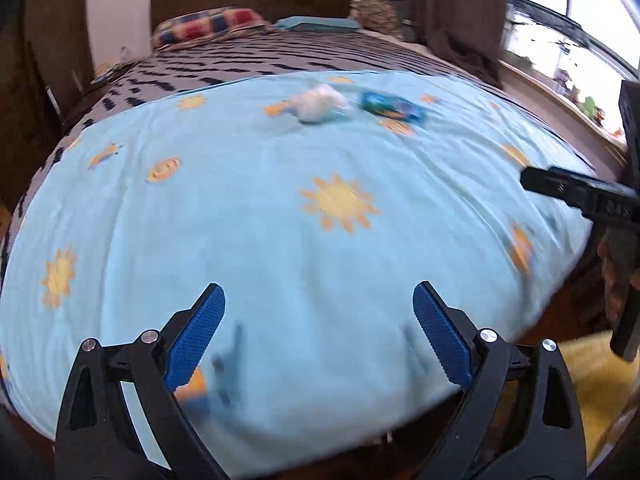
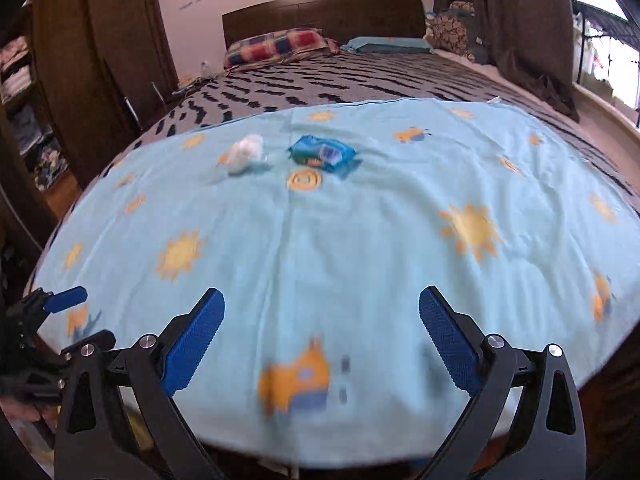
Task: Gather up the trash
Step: 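Grasp the white yarn ball with the left tool while the right tool grasps the blue wipes packet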
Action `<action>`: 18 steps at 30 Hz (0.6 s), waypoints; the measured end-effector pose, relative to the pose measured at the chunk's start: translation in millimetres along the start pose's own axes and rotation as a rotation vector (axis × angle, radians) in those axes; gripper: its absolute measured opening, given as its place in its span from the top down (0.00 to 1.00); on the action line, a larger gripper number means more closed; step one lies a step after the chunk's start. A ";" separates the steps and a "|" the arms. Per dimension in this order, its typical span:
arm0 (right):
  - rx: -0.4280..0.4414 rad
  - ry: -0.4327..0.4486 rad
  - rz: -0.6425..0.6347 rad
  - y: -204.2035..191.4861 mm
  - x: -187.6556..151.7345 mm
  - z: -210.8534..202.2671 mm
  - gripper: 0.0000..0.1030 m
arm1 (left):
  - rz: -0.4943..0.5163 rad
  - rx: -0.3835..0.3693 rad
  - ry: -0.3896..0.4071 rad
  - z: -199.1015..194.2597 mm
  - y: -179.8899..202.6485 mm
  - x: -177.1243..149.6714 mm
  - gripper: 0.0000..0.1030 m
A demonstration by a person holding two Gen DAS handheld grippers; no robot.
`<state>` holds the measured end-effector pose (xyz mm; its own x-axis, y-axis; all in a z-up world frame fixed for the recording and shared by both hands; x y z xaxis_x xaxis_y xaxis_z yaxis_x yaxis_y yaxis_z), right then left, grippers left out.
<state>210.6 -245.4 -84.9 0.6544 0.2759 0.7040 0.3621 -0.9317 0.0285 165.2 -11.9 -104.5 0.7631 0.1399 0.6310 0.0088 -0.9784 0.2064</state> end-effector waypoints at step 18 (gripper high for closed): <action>-0.091 -0.155 -0.091 17.1 93.5 159.2 0.05 | -0.038 0.008 -0.069 106.6 -5.1 112.5 0.13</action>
<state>383.6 -197.9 -131.6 0.7183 0.3866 0.5784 0.3675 -0.9168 0.1563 319.9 -7.3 -114.3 0.8047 0.1662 0.5699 0.0435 -0.9739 0.2226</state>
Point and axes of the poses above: each gripper's, at about its wrist camera, not at the fingertips, and z roughly the way its jaws point, y to its right, x to its top, the point moved 5 cm from there along z, roughly the way its jaws point, and after that the axes turned 14 degrees about -z, right-handed, at the moved point
